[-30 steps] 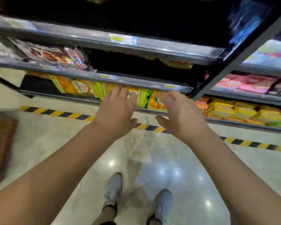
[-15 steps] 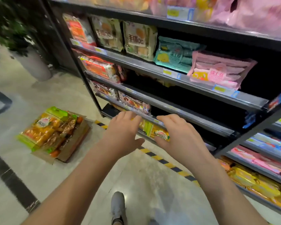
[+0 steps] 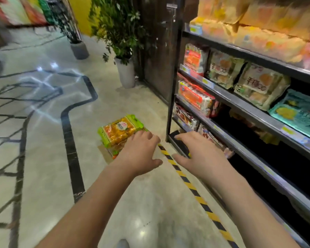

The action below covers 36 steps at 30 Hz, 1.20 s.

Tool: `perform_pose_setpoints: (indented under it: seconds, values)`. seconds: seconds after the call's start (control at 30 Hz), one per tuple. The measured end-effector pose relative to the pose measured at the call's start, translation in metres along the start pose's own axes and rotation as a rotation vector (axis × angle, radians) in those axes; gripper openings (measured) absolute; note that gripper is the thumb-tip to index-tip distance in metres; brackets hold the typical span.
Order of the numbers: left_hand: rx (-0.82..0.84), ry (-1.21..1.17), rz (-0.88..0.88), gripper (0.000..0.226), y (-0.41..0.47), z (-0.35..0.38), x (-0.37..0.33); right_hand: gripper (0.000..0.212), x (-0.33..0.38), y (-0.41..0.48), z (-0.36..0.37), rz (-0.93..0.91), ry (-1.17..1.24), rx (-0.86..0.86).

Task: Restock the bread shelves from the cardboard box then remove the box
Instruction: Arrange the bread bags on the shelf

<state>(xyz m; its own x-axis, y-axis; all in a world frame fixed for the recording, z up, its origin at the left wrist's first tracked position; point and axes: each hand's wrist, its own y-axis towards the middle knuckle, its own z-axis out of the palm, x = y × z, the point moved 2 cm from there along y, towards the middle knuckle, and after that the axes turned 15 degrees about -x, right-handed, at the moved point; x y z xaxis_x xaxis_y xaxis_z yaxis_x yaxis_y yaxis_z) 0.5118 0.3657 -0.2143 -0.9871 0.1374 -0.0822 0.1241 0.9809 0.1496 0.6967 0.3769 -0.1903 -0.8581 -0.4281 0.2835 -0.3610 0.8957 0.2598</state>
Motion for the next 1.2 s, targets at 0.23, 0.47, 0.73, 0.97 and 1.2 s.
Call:
perform_pose_setpoints:
  seconds: [0.23, 0.47, 0.73, 0.97, 1.2]
  values:
    - [-0.041, -0.018, -0.136, 0.061, 0.011, 0.001, 0.140, 0.056, 0.097, 0.097, 0.061, -0.099, 0.018, 0.055]
    - [0.028, -0.047, -0.172, 0.063, 0.036, 0.011, 0.228, 0.052, 0.145, 0.169, 0.113, -0.105, 0.022, 0.124]
    - [0.108, -0.057, -0.240, 0.066, 0.106, 0.047, 0.282, 0.054, 0.131, 0.264, 0.175, -0.154, 0.052, 0.185]
    - [0.190, -0.049, -0.317, 0.065, 0.197, 0.083, 0.312, 0.058, 0.093, 0.361, 0.229, -0.192, 0.095, 0.272]
    - [0.216, -0.077, -0.452, 0.067, 0.239, 0.113, 0.372, 0.057, 0.083, 0.450, 0.283, -0.217, 0.098, 0.392]
